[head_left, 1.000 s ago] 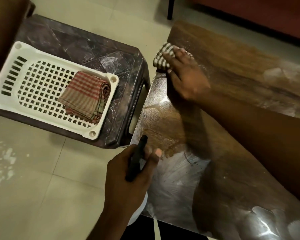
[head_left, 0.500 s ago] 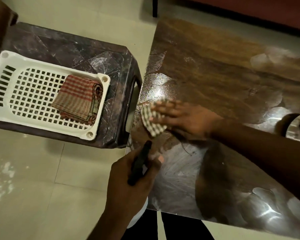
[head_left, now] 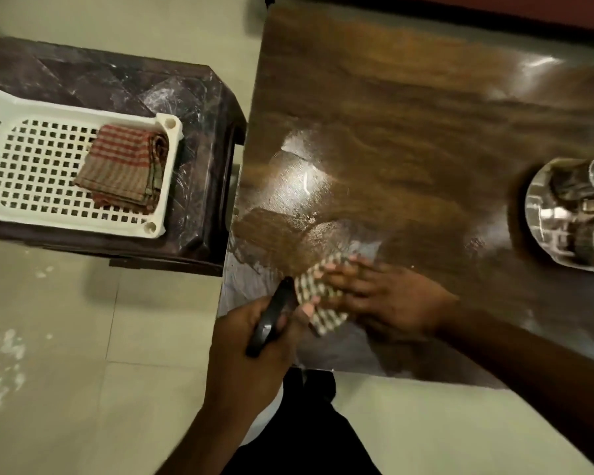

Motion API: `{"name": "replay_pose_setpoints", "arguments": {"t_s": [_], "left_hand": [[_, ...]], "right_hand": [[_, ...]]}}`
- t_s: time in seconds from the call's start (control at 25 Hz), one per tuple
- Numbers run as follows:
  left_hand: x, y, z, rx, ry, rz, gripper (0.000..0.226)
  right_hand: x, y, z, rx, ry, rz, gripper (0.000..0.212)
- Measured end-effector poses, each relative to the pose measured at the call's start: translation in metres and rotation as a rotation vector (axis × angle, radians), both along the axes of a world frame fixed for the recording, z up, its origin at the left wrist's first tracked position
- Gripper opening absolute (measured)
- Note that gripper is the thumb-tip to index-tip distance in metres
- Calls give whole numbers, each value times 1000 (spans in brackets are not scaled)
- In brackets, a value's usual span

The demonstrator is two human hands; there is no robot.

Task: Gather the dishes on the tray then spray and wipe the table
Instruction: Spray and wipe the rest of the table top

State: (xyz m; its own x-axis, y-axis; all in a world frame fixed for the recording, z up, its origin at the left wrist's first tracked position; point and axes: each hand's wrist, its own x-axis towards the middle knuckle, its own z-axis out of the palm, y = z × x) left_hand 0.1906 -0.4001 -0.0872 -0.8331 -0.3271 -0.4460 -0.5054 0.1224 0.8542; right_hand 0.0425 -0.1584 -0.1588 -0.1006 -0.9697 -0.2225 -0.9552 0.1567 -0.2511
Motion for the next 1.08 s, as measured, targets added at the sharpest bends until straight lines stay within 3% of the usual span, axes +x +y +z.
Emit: {"name": "replay_pose_setpoints", "arguments": {"t_s": [0.12,0.2,0.28,0.32,0.48,0.52,0.56,0.6,0.72,0.8,0.84,0.92,1.08], "left_hand": [[19,18,5,70,-2,-19,41],[27,29,8,50,-1,-31,35],[35,37,7,31,5,-10,38],[39,41,5,14,11,-6,42],[65,52,3,-32,-21,-52,42],[71,54,5,-51,-44,-58,47],[77,56,7,-66,-53,-67,53],[83,58,9,-49,-59,-78,56],[98,61,13,62,-85,-87,44],[102,64,13,81,-89,-84,40],[103,64,13,75,-90,-69,39],[104,62,11,61,-87,-25,38],[110,44,2,-91,-49,-11,45]], "right_hand": [[-21,34,-3,-60,18,-725,58],[-3,10,-6,-166,-39,-1256,60],[31,-29,-3,-154,-114,-1476,63],[54,-41,-1,-113,-133,-1372,62],[127,1,7,-29,-115,-360,54],[129,28,6,-17,-93,-269,52],[131,52,6,5,-64,-314,53],[137,73,5,4,-50,-486,54],[169,100,4,-161,-35,-1321,57],[193,58,-2,-231,-25,-1790,59],[202,27,-3,-229,-46,-1908,61],[215,-31,-1,-186,-120,-1827,62],[197,-45,3,-73,-136,-745,60]]}}
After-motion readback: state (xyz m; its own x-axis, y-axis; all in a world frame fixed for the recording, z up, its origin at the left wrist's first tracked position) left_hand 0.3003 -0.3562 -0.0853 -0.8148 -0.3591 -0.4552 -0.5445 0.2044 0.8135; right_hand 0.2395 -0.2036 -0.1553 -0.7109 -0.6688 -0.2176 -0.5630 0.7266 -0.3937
